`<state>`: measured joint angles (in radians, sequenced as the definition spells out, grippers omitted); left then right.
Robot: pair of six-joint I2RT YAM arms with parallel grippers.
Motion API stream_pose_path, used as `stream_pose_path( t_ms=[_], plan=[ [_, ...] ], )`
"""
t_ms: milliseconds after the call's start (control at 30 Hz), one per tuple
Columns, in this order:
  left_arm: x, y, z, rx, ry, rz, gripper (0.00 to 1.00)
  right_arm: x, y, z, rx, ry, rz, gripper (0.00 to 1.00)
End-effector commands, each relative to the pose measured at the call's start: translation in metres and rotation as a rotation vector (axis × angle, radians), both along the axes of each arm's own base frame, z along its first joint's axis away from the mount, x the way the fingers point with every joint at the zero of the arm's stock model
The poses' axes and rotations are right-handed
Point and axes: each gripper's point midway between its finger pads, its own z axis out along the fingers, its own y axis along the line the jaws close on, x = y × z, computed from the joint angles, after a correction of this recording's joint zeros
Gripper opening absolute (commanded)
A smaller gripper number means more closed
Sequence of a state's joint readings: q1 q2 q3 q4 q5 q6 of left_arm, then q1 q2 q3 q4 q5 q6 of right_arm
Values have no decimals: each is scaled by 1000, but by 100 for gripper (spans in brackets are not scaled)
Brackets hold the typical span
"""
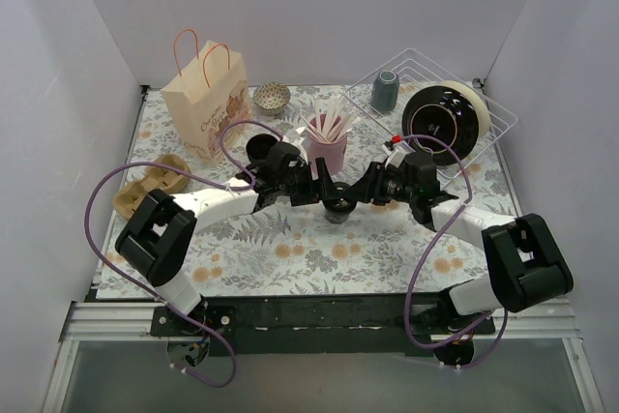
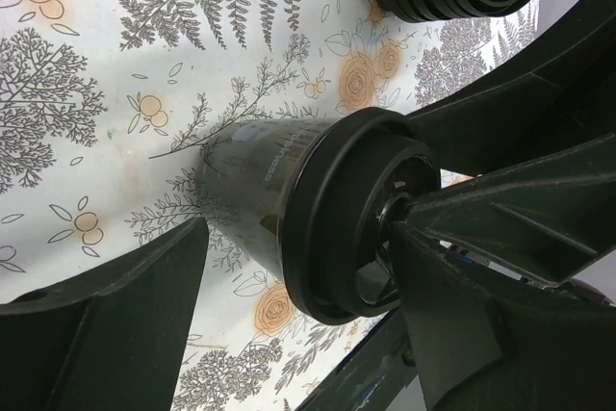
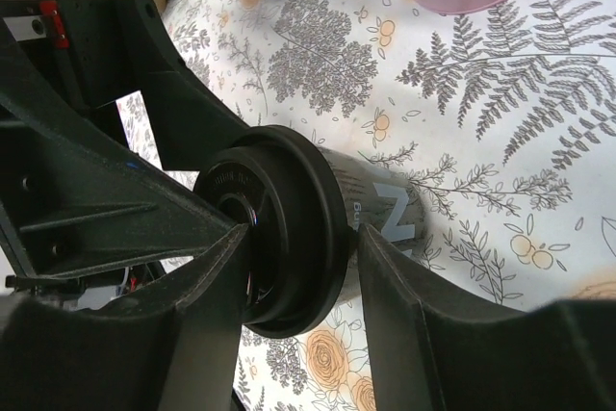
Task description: Pack the takeout coffee
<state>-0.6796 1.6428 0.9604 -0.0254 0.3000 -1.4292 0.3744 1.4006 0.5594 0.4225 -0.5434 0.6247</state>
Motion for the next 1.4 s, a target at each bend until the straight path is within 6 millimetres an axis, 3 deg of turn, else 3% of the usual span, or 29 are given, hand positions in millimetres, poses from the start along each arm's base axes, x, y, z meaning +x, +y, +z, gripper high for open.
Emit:
stream_pose_path(
  t_ms=[0, 333, 467, 633, 867, 1100, 1367],
  plan=[
    [5, 11, 19, 24, -58, 35, 75, -5, 2, -12, -36, 0, 60, 49],
    [15, 22, 59, -34, -150, -10, 80, -5, 3, -20, -64, 1, 102, 43],
    [12, 33, 61, -18, -179, -21, 77, -5, 3, -25, -89, 10, 130, 43],
    [0, 40, 61, -35, -195, -34, 73, -6, 4, -32, -103, 26, 157, 41],
    [-19, 48, 35, -54, -137, -32, 63, -8, 4, -37, -119, 30, 181, 39],
    [-17, 37, 46, -149, -200, -62, 56, -12, 4, -46, -131, 40, 229, 38],
    [-13, 40, 17, -105, -157, -35, 43, -15, 4, -50, -136, 55, 240, 36]
  ],
)
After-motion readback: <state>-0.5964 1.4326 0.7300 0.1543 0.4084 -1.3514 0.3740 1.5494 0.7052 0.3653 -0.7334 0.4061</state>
